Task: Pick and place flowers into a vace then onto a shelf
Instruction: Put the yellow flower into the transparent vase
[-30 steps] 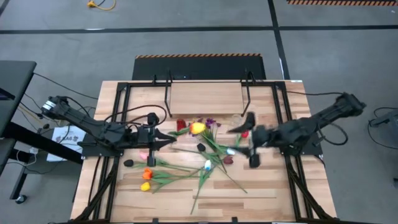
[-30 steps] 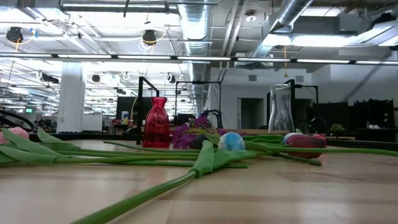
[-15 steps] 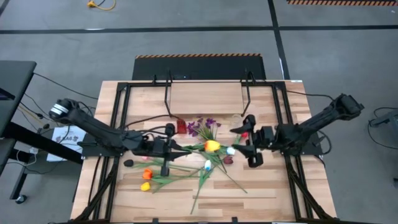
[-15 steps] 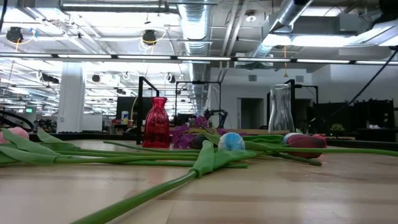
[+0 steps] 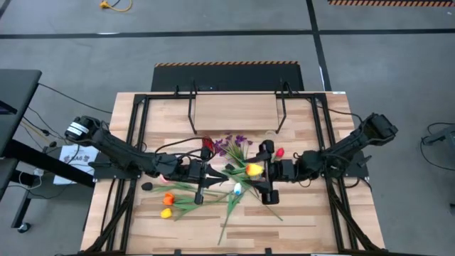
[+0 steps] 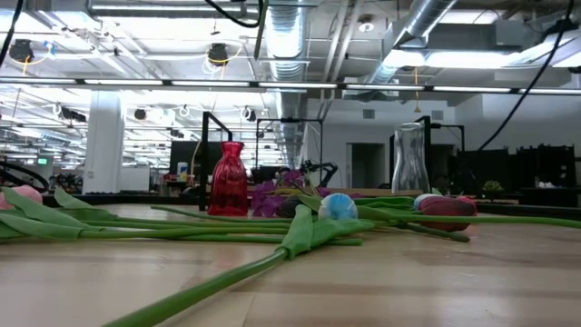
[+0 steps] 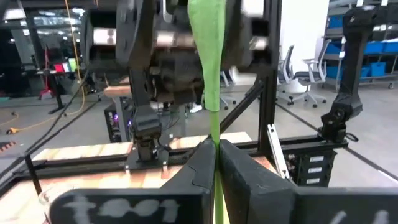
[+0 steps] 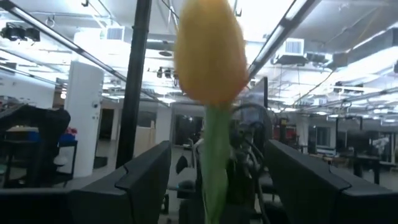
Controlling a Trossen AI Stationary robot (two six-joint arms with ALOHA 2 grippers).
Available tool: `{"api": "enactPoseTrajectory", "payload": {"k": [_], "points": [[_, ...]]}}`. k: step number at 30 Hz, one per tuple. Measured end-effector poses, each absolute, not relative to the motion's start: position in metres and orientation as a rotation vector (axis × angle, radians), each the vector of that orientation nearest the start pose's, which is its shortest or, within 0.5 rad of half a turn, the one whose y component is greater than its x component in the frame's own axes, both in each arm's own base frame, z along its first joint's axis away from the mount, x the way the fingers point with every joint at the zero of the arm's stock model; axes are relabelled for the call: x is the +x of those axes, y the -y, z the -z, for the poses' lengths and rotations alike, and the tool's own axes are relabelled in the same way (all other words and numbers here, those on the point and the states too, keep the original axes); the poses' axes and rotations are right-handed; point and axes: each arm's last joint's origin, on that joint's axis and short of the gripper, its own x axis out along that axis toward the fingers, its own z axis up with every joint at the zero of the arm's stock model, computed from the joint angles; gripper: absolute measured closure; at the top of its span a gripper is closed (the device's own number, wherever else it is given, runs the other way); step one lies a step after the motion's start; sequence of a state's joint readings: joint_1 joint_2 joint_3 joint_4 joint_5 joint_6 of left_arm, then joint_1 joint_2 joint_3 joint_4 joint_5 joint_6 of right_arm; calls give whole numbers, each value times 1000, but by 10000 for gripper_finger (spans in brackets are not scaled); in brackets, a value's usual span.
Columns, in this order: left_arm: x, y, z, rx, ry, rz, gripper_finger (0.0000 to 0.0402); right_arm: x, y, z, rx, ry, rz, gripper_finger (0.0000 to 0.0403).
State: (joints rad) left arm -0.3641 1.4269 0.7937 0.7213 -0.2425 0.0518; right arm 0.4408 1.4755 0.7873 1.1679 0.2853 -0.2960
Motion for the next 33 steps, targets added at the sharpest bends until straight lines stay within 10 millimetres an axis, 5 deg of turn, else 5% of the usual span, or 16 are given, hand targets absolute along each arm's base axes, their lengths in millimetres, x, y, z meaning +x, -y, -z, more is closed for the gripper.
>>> {"api": "enactPoseTrajectory", "payload": {"k": [21, 26, 31, 33], "points": [[293, 103, -277, 7, 89, 87, 400, 290, -130, -314, -170, 447, -75, 161], [293, 103, -277, 1, 89, 83, 400, 291, -127, -314, -165, 438, -41, 234], [293, 103, -277, 1, 87, 83, 399, 292, -126, -313, -176, 428, -22, 379], [292, 103, -277, -1, 87, 90, 397, 292, -125, -313, -175, 428, -22, 387]]}}
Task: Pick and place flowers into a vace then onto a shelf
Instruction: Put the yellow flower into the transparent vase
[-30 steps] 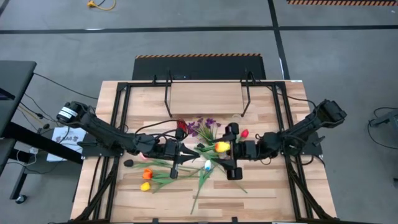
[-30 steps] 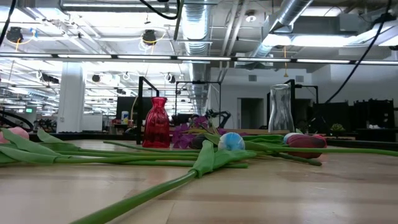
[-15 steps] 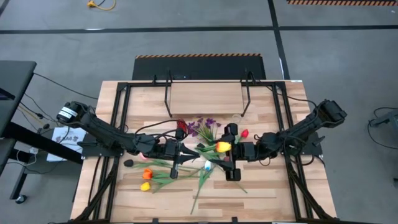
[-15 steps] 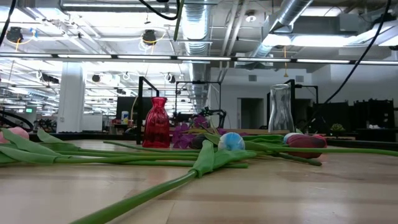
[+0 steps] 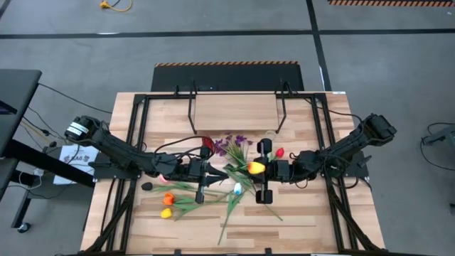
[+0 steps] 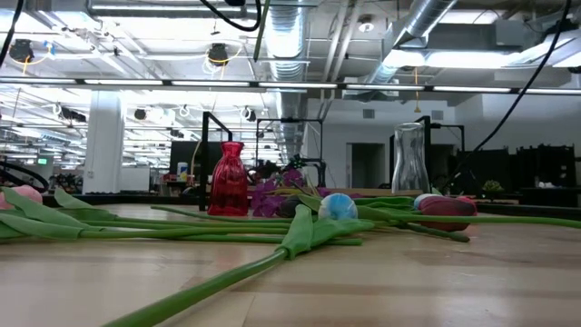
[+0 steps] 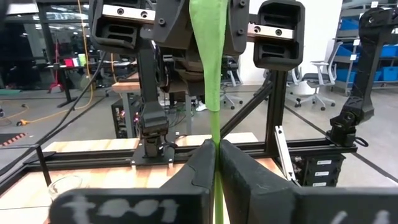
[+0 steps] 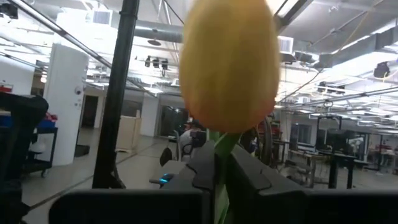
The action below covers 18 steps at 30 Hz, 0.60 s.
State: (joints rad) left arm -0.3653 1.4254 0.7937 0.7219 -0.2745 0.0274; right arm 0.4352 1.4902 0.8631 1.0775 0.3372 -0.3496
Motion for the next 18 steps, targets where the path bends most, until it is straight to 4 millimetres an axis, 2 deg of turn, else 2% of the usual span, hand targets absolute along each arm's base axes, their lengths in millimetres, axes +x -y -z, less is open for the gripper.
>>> {"api": "enactPoseTrajectory", "payload": {"k": [9, 18], "points": [[292, 103, -277, -22, 87, 92, 362, 293, -126, -311, -191, 405, -20, 399], [293, 104, -271, 7, 20, 107, 274, 277, -116, -328, -204, 324, 52, 401]]}}
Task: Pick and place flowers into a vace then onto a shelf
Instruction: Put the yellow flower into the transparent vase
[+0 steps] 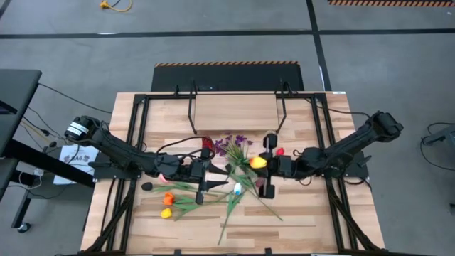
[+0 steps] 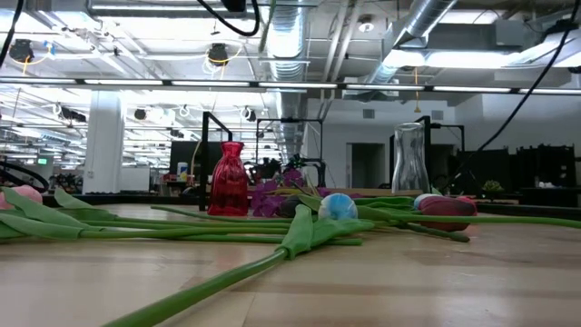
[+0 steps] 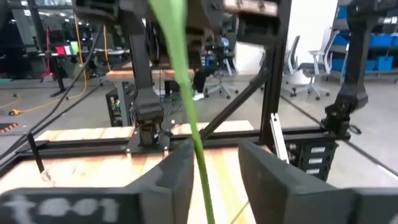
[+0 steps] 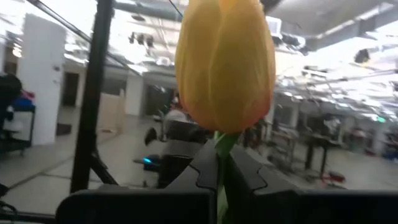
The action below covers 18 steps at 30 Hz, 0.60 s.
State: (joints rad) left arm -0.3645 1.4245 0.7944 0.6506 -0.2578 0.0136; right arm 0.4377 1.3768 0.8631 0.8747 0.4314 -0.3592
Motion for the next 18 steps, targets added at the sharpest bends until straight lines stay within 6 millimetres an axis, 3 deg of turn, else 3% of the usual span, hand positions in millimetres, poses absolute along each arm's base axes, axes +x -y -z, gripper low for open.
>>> {"api": "enactPoseTrajectory", "payload": {"k": [7, 18], "points": [[289, 103, -271, 12, -27, 100, 224, 246, -95, -347, -222, 169, 239, 402], [264, 95, -295, -47, -39, 104, 219, 194, -64, -378, -239, 123, 487, 402]]}}
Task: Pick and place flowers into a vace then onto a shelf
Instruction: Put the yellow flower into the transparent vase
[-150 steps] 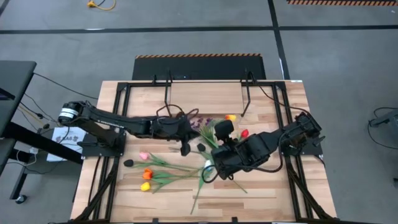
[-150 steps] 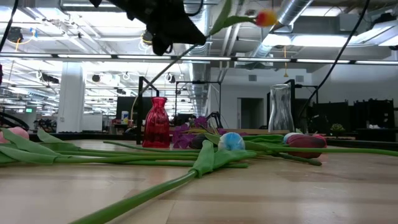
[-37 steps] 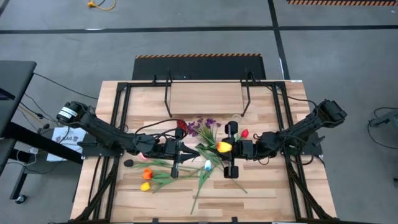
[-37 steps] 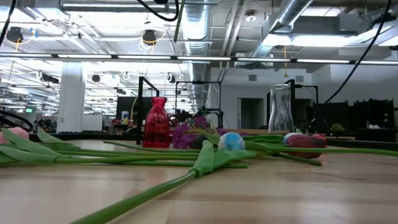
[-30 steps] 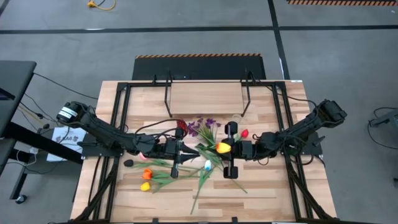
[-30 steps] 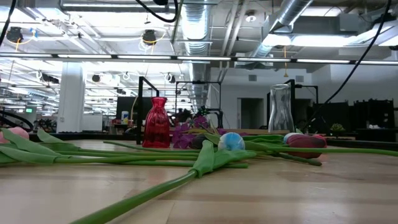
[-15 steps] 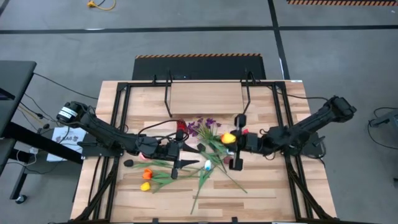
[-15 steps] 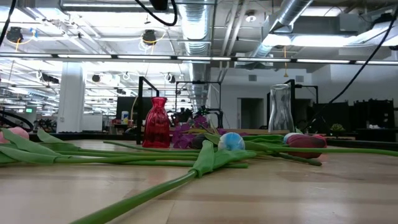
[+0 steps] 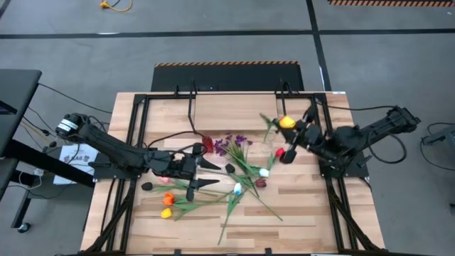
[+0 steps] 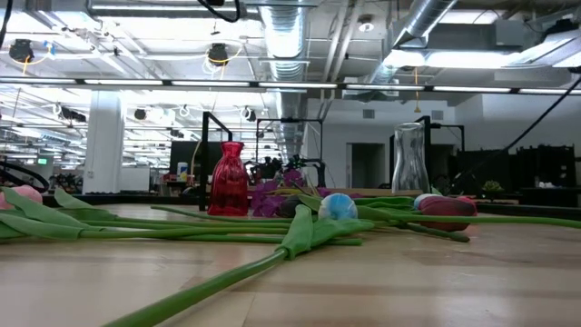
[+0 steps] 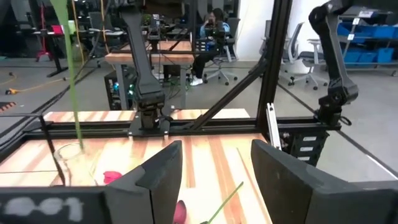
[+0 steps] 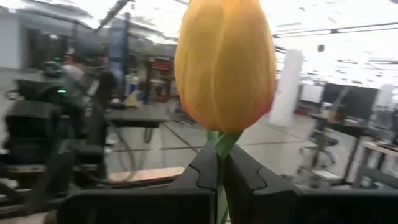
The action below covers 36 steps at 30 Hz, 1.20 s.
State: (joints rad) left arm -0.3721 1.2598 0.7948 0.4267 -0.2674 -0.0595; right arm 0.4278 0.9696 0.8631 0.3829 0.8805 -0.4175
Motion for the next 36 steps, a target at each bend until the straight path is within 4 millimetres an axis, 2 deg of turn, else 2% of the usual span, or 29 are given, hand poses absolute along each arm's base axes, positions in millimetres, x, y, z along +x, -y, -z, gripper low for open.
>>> {"api": "enactPoseTrajectory", "payload": {"k": [7, 17, 36], "points": [[253, 97, -304, -52, -31, 124, 219, 191, -48, -375, -240, 65, 551, 403], [251, 100, -301, -38, -58, 132, 219, 197, -29, -363, -219, -30, 635, 403], [251, 100, -301, -37, -61, 131, 219, 196, -23, -341, -189, -203, 654, 400]]}}
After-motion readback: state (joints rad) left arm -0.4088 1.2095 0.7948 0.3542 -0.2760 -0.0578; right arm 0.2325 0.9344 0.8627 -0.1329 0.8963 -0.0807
